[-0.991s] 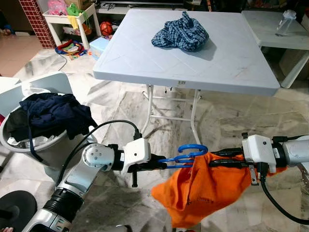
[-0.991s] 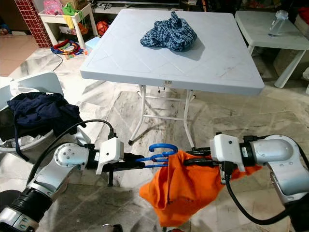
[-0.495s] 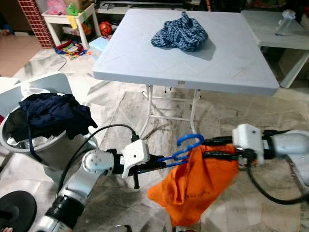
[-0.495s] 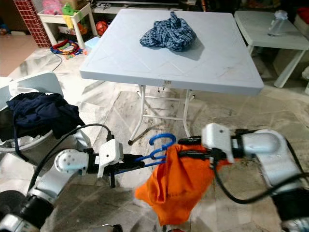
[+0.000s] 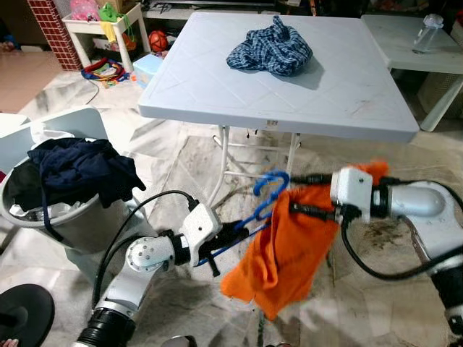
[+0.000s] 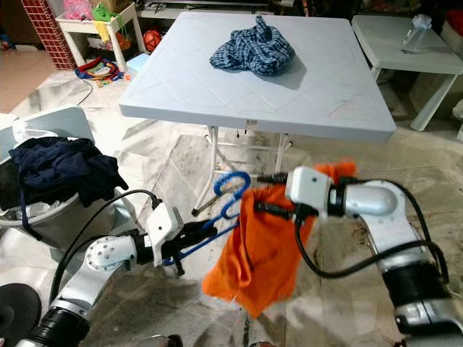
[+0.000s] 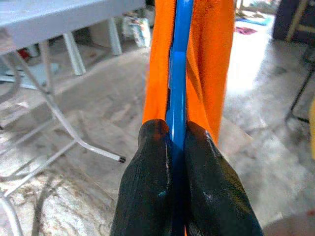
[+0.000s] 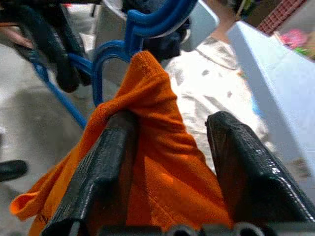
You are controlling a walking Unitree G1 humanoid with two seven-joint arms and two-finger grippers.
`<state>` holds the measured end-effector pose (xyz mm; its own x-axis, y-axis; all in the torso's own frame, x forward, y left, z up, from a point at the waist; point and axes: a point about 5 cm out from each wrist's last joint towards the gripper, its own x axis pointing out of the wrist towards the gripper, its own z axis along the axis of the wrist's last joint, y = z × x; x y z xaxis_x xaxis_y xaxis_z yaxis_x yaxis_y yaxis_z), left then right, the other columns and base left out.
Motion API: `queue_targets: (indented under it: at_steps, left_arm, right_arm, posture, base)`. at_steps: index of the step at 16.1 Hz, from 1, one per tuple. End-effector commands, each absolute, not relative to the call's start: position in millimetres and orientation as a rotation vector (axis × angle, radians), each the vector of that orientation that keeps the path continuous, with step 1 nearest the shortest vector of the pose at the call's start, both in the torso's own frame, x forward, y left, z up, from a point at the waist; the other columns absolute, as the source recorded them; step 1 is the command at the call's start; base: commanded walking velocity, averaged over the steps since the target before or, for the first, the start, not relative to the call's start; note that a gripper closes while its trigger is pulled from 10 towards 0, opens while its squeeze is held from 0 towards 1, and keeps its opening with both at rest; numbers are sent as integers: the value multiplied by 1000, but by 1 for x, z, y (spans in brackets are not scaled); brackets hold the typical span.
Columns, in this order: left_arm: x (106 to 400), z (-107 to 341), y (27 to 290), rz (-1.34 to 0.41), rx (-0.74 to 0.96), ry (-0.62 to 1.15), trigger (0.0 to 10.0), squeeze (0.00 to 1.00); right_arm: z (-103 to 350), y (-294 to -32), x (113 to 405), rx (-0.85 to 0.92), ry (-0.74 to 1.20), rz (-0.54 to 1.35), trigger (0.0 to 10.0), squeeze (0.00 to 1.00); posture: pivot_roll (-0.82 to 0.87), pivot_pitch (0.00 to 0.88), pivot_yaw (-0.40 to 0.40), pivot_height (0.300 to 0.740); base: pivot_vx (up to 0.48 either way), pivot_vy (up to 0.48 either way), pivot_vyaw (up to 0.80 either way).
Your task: Hang hanger
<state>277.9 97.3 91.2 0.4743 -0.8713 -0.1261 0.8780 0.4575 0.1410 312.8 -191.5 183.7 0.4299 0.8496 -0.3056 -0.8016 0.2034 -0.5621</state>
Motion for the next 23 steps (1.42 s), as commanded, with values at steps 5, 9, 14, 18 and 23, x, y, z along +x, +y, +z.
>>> queue_targets:
  at_steps: [5,9,14,18,23]
  left_arm:
    - [285,105,93,-986,123,-34,0,0]
    - [286,106,90,-962,107,-39,0,0]
    - [290,110,90,-882,55,-51,0,0]
    - [293,114,90,-880,56,-60,0,0]
    - [291,123,82,-940,18,-74,0,0]
  right_arm:
    - [185,-196,323,-797,-134,982,10000,1000]
    - [188,-197,332,-783,-170,872,10000,1000]
    - [185,-200,337,-683,-174,681,10000,1000]
    - [173,-209,330,-599,-111,671,10000,1000]
    - [149,-222,305,-536,21,767,10000,0]
  posture:
    - [-23,95,-14,740]
    - [-19,94,-12,740]
    - [-14,93,-18,740]
    - [-14,99,-14,740]
    - [-20,103,-8,740]
  base:
    - [0,0,0]
    - [0,0,0]
    - [0,0,0]
    - [0,0,0]
    - [0,0,0]
